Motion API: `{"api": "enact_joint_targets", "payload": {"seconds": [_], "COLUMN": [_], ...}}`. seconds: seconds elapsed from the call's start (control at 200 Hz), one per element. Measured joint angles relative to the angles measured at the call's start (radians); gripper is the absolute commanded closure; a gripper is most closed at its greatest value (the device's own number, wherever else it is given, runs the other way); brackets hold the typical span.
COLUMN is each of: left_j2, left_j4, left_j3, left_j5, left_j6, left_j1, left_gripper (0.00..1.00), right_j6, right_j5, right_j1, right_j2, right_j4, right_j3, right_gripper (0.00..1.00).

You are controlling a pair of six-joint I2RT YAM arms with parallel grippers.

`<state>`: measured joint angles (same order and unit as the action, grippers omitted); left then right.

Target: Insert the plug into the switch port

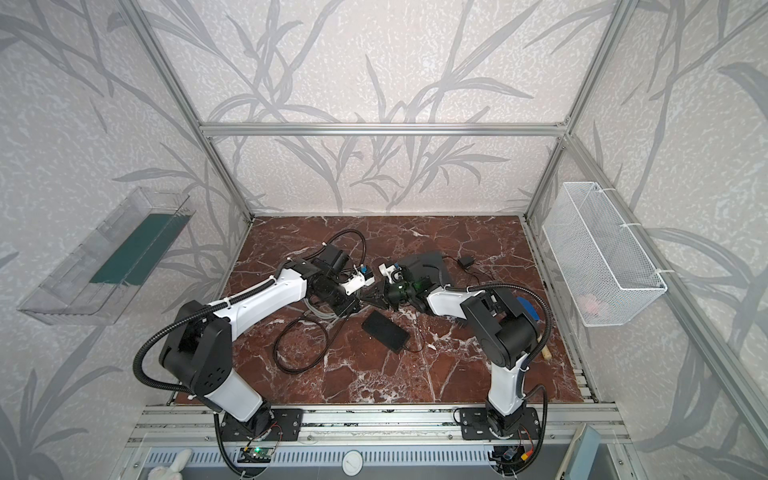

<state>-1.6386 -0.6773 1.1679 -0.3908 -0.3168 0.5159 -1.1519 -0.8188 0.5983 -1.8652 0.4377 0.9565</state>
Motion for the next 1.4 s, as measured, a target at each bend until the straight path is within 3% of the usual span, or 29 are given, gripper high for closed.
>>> {"api": "enact_joint_targets", "payload": {"seconds": [0.3, 0.43, 0.55, 0.705, 0.94, 1.4], "left_j2": [0.031, 0.031, 0.031, 0.031, 0.032, -0.019], "left_j4": [0.098, 0.106, 0.09, 0.083, 0.119, 0.242], "left_j3": [-0.091, -0.09, -0.09, -0.103, -0.208, -0.21], "left_j5": [-0.032, -0.012, 0.05, 0.093, 0.124, 0.104], "left_j6": [0.054, 0.073, 0.119, 0.187, 0.278, 0.349], "left_j1": [-0.002, -0.003, -0.008, -0.01, -0.012, -0.022], "left_gripper": [0.68, 0.65, 0.59, 0.58, 0.6, 0.67], "right_j6": [-0.049, -0.047, 0.001, 0.09, 0.142, 0.173], "right_j5": [-0.001, 0.001, 0.013, 0.036, 0.045, 0.043], "right_j1": [-0.012, -0.018, -0.024, -0.039, -0.042, -0.052], "right_j2": [0.002, 0.005, 0.037, 0.094, 0.105, 0.115], "right_j4": [0.045, 0.052, 0.0, -0.092, -0.15, -0.182], "right_j3": [-0.083, -0.083, -0.083, -0.083, -0.083, -0.083], "right_gripper": [0.87, 0.82, 0.73, 0.71, 0.71, 0.71]}}
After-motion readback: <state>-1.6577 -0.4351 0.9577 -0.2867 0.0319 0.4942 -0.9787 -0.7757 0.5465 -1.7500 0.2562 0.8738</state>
